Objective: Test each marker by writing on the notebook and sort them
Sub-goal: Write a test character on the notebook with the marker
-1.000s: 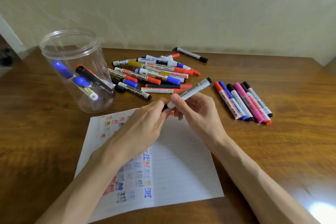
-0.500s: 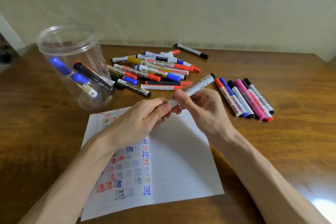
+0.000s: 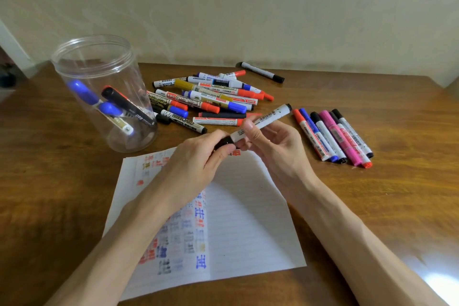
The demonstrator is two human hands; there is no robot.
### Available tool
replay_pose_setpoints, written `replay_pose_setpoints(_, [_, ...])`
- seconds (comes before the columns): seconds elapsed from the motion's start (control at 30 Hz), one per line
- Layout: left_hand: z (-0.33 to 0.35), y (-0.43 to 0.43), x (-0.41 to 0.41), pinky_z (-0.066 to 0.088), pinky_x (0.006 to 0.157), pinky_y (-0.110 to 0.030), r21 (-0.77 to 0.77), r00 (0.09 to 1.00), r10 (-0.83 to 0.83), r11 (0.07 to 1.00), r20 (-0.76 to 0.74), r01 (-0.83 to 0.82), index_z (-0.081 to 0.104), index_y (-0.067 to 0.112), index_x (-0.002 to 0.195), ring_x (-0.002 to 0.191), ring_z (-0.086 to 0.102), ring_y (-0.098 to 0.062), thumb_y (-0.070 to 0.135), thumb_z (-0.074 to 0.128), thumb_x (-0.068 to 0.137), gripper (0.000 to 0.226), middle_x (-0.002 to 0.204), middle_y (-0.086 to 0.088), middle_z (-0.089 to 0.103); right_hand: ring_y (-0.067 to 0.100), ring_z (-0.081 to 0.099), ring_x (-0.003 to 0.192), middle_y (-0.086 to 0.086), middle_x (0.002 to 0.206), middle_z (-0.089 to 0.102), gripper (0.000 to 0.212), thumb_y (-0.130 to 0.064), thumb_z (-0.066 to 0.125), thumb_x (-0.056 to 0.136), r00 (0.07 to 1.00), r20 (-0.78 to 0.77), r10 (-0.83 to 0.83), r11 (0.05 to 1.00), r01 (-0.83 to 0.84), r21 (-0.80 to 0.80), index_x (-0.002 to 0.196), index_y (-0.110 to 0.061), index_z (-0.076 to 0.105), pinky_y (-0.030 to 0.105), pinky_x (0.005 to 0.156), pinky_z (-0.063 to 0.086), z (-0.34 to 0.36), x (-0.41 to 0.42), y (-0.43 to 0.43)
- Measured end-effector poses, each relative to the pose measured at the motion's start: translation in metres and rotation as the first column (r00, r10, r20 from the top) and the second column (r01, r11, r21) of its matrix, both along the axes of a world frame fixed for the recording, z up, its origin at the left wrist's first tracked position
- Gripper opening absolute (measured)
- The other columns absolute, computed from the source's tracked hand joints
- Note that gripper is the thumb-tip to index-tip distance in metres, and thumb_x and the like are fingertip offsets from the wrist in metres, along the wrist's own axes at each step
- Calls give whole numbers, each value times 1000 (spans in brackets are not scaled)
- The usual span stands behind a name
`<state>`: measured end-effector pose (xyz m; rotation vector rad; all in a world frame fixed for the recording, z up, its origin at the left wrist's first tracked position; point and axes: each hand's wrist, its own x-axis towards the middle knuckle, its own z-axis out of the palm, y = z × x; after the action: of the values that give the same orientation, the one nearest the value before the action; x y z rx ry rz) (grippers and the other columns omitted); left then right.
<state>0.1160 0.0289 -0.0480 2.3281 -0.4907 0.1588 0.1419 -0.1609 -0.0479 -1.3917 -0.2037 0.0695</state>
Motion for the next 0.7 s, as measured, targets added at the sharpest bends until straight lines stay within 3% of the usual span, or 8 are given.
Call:
replay_pose_setpoints(0.13, [0,-2,1,61,71,-37,29,972,64,997,227,-72,59,14,129,88,72,-11,44,44,100,44,107,6,74,31,74,89,20,98,77,32,-33,75,92,997,-42,-59,997,61,57,107,-5,75,46,91,60,-1,-2,9])
replay_pose_setpoints(0.2, [2,-3,1,59,60,-36,105,944,48,991,327,-87,61,9,120,78,70,-16,45,39,101,46,100,1,71,31,73,85,20,93,76,33,-34,75,93,995,-43,-91,994,93,53,106,-4,75,44,88,59,-1,-3,10])
replay_pose_setpoints(0.3, [1,-4,1,41,51,-25,263,899,-2,956,437,-126,61,7,104,65,61,-17,37,35,105,40,86,-1,63,30,75,81,16,84,77,31,-32,76,94,989,-30,-144,990,144,-7,98,-2,75,41,85,61,1,-5,9])
replay_pose_setpoints(0.43, [1,-4,-2,34,49,-24,234,912,13,965,411,-119,55,11,100,54,53,-14,31,34,111,31,77,4,58,29,78,87,11,89,80,37,-36,74,94,990,28,-139,985,141,-99,97,1,76,46,93,62,6,-8,9])
replay_pose_setpoints(0.53, [1,-2,-5,33,48,-22,141,965,3,989,263,-42,47,20,95,56,52,-13,34,31,111,27,75,6,57,26,78,86,9,93,81,34,-33,73,95,993,48,-111,984,117,-134,101,1,76,44,91,63,6,-7,4])
replay_pose_setpoints(0.63, [0,-3,-6,38,50,-33,36,989,-34,999,145,29,43,28,91,60,54,-18,36,32,111,25,73,3,57,22,77,82,9,92,81,31,-28,72,97,994,64,-87,983,96,-158,101,3,76,35,84,63,8,-8,2])
replay_pose_setpoints(0.7, [-1,-2,-6,41,53,-41,-2,992,-45,999,121,45,43,30,90,61,54,-20,35,33,112,25,73,1,58,22,77,83,10,93,81,30,-26,72,97,995,68,-78,983,88,-160,103,3,76,35,84,63,10,-7,1])
